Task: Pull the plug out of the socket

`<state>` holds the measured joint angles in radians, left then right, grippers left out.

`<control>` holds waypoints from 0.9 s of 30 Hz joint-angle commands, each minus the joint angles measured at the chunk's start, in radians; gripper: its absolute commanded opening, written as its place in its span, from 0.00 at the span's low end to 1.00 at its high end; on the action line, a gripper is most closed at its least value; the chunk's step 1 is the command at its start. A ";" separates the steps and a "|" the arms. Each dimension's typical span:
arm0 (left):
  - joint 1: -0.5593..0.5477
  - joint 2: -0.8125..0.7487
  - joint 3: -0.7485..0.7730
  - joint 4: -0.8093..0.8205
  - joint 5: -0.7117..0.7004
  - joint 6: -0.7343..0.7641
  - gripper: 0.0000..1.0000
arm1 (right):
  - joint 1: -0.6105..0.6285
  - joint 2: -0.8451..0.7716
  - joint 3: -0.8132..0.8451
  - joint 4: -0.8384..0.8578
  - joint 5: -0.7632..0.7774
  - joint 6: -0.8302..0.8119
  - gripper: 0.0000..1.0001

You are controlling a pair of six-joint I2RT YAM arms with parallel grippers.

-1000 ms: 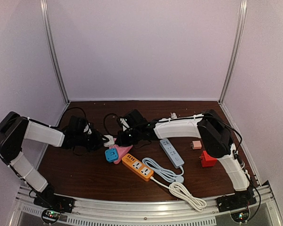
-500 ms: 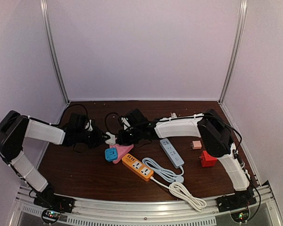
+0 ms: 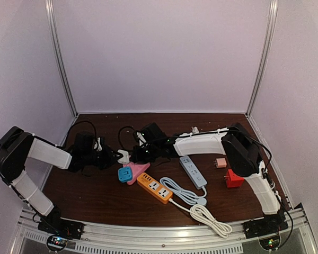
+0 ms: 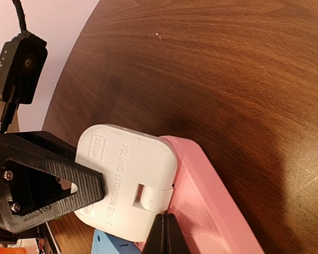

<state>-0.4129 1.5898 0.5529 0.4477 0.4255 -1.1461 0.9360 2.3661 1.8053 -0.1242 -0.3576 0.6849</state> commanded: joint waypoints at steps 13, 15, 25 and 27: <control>-0.004 -0.043 -0.091 0.266 0.070 -0.064 0.00 | -0.005 0.053 -0.049 -0.100 0.085 0.018 0.00; 0.000 -0.049 -0.109 0.301 0.067 -0.076 0.00 | -0.005 0.053 -0.050 -0.106 0.092 0.015 0.00; 0.005 -0.004 -0.100 0.245 0.054 -0.052 0.00 | 0.001 -0.005 -0.033 -0.151 0.103 -0.051 0.00; 0.005 0.006 -0.105 0.248 0.048 -0.057 0.00 | 0.002 -0.017 -0.022 -0.166 0.088 -0.066 0.00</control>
<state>-0.4118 1.5818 0.4412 0.6270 0.4385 -1.2137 0.9398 2.3608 1.7988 -0.1223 -0.3214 0.6682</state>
